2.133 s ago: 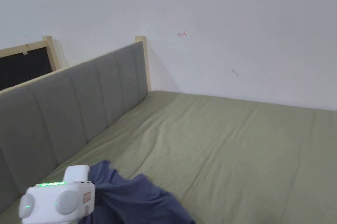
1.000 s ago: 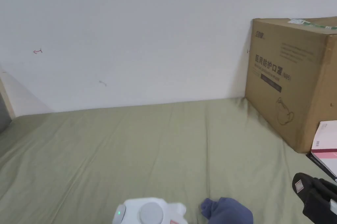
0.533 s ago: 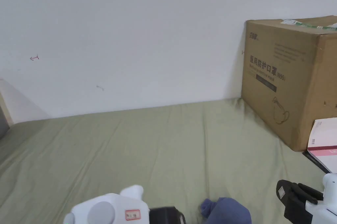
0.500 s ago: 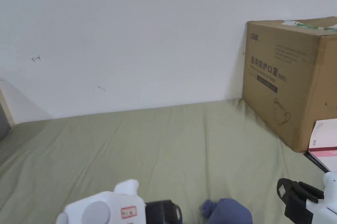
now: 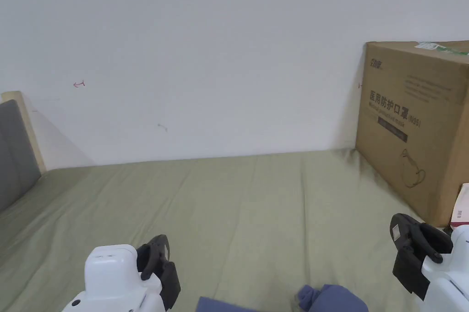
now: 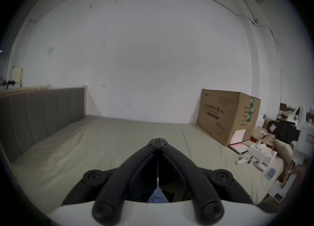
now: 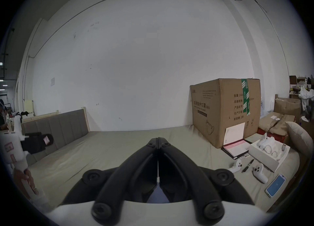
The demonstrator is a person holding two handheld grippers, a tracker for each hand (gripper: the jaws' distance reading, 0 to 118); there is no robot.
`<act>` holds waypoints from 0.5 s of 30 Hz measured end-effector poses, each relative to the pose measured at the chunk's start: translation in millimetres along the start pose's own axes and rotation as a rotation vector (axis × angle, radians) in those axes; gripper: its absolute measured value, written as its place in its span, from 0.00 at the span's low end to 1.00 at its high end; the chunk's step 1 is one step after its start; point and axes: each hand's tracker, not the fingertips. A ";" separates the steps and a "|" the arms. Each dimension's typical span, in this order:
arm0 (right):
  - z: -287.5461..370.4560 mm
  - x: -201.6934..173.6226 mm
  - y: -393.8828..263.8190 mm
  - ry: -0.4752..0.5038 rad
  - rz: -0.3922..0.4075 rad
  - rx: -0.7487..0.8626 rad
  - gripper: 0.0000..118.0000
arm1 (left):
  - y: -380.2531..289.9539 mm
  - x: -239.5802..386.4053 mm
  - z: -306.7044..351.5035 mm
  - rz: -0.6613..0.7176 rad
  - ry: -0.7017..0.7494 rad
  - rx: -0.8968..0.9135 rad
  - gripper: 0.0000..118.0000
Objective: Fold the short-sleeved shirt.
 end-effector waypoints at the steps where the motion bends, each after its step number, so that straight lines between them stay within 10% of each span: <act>1: 0.4 -0.3 0.1 0.014 -0.011 0.000 0.00 | -3.7 1.6 0.7 -0.009 0.017 -0.010 0.00; 9: 4.0 -0.4 5.9 0.062 -0.020 -0.022 0.00 | 16.7 8.4 -14.0 0.006 -0.020 -0.049 0.00; 15: -7.4 7.3 -3.5 0.082 -0.043 -0.108 0.00 | 4.7 -13.7 -159.3 0.091 -0.163 -0.867 0.00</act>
